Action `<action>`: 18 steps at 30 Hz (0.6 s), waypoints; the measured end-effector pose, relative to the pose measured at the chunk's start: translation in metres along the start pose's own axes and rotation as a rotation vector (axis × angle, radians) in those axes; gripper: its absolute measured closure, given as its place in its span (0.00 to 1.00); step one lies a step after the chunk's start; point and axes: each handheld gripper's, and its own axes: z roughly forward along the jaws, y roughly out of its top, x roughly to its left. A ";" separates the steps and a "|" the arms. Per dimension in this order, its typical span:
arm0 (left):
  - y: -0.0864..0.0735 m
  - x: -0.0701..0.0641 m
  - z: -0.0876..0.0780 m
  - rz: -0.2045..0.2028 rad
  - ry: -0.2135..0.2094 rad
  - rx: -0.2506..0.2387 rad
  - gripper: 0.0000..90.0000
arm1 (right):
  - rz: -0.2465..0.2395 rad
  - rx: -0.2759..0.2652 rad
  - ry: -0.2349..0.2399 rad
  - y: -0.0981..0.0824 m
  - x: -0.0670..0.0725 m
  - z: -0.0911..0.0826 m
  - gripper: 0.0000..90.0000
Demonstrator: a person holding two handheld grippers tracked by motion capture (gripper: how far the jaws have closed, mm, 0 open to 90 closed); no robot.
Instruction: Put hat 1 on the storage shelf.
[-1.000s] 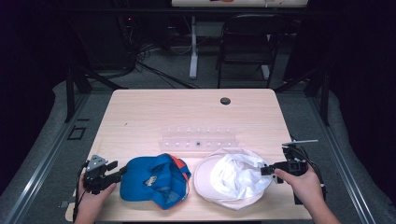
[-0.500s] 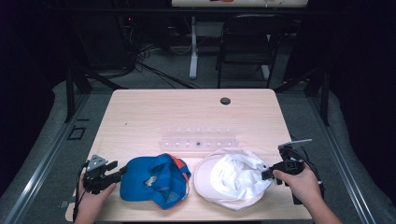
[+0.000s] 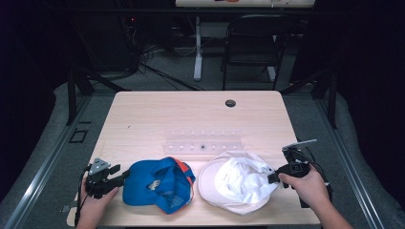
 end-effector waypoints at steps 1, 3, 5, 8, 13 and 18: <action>0.000 0.000 0.000 0.000 0.000 -0.001 0.56 | 0.009 -0.016 -0.002 0.000 0.002 0.000 0.89; 0.000 0.000 0.000 -0.001 0.001 -0.001 0.56 | 0.002 -0.019 -0.013 0.000 0.003 0.000 0.89; 0.000 0.000 0.000 0.000 0.002 -0.002 0.56 | -0.024 -0.003 -0.008 0.000 0.004 -0.001 0.89; 0.000 0.000 0.000 -0.001 0.001 -0.003 0.56 | -0.045 0.020 -0.013 0.003 0.006 -0.003 0.89; 0.000 0.001 0.000 -0.003 0.002 -0.004 0.56 | -0.051 0.022 -0.022 0.004 0.008 -0.002 0.89; 0.000 0.001 0.000 -0.002 0.002 -0.004 0.56 | -0.041 0.036 -0.028 0.005 0.009 -0.002 0.89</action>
